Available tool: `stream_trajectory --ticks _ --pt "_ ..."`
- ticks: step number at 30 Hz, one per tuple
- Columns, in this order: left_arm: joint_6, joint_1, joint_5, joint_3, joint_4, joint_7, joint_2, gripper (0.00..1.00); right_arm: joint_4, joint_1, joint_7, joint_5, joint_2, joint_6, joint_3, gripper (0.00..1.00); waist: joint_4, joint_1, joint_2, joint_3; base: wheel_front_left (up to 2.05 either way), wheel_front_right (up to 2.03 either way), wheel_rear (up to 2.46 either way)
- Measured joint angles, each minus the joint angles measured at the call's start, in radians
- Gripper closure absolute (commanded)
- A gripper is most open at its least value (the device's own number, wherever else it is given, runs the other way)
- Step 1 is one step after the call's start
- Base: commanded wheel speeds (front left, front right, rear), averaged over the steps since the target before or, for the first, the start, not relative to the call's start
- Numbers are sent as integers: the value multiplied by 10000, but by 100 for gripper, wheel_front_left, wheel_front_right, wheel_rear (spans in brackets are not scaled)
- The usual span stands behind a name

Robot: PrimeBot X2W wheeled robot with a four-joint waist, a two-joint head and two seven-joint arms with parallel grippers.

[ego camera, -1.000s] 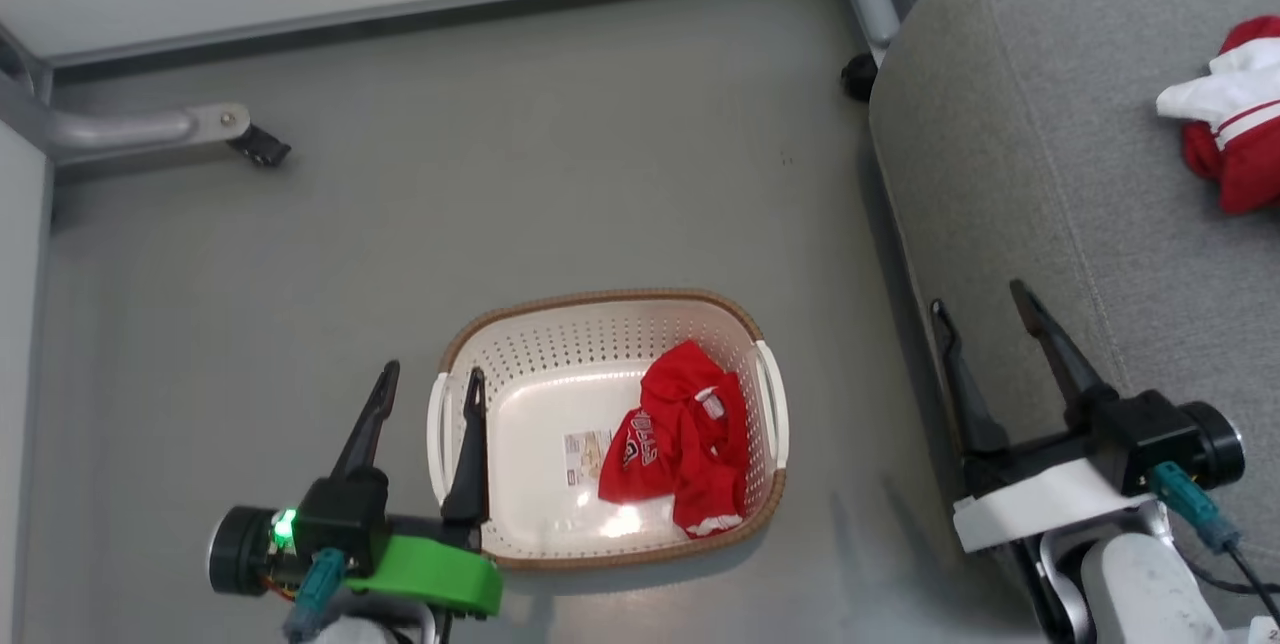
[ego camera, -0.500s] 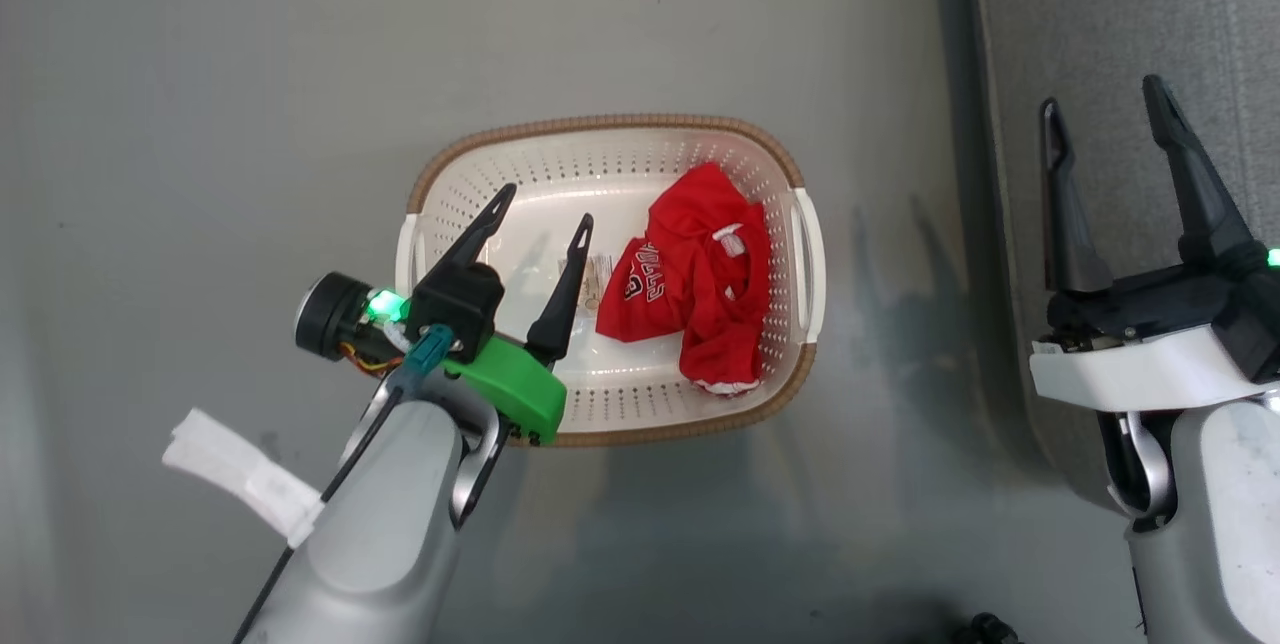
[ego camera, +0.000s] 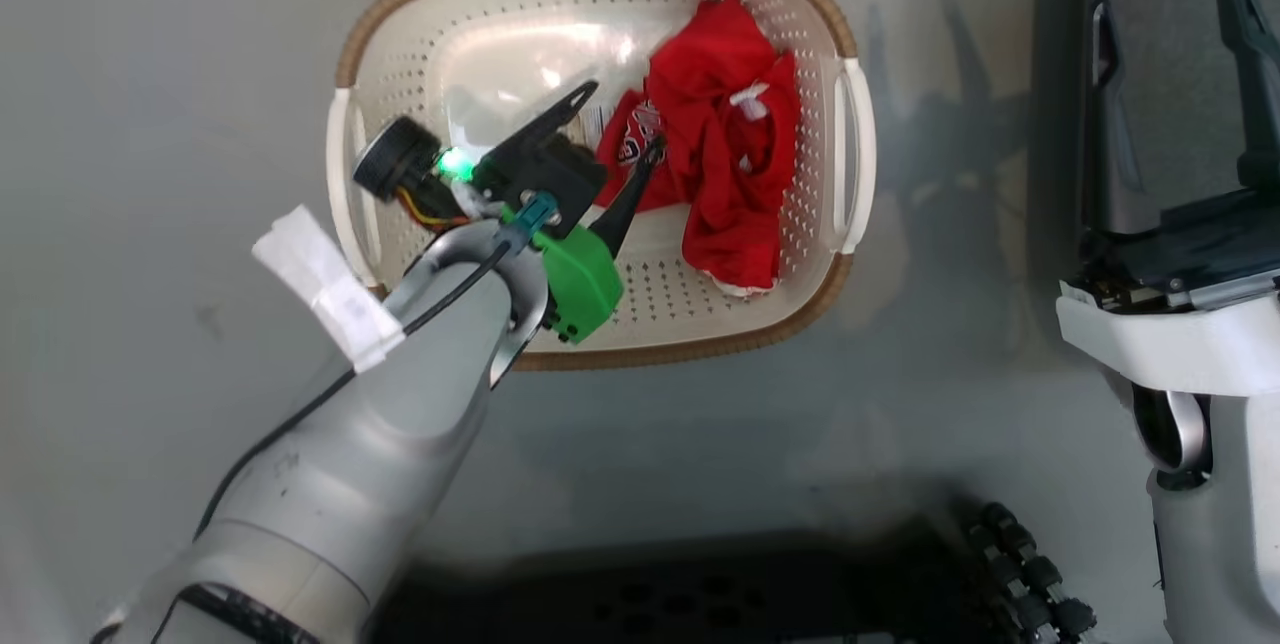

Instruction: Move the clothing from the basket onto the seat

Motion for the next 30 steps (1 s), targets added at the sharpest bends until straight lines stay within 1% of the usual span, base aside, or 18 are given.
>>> stream_trajectory --ticks 3,8,12,16,23,27,30 --pt "0 -498 -359 -675 337 0 -12 0 -245 -208 0 -2 2 0 63 0 -45 0 0 515 0 0 0" --pt "0 -1184 -1162 -2080 677 0 -12 0 -621 -489 0 -2 27 0 226 0 -175 0 0 1273 0 0 0" --pt "0 -1318 -1979 -3152 700 0 -15 0 -754 -501 0 0 104 0 303 0 -343 0 0 1613 0 0 0" --pt "0 -1641 -2840 -4293 997 -2 -15 0 -846 -445 0 4 226 0 336 0 -693 0 0 1729 0 0 0" --pt "0 -1760 -3375 -5122 1432 75 -15 0 -1181 -277 0 0 314 0 351 0 -1081 -1 0 1716 0 0 0" --pt "-2 -1816 -3519 -5260 1611 234 -13 0 -1323 -172 0 -13 324 0 401 0 -1198 -1 0 1703 0 0 0" --pt "-2 -1821 -3538 -5310 1787 569 -12 0 -1373 -152 0 -50 326 0 441 0 -1248 -1 0 1693 0 0 0"
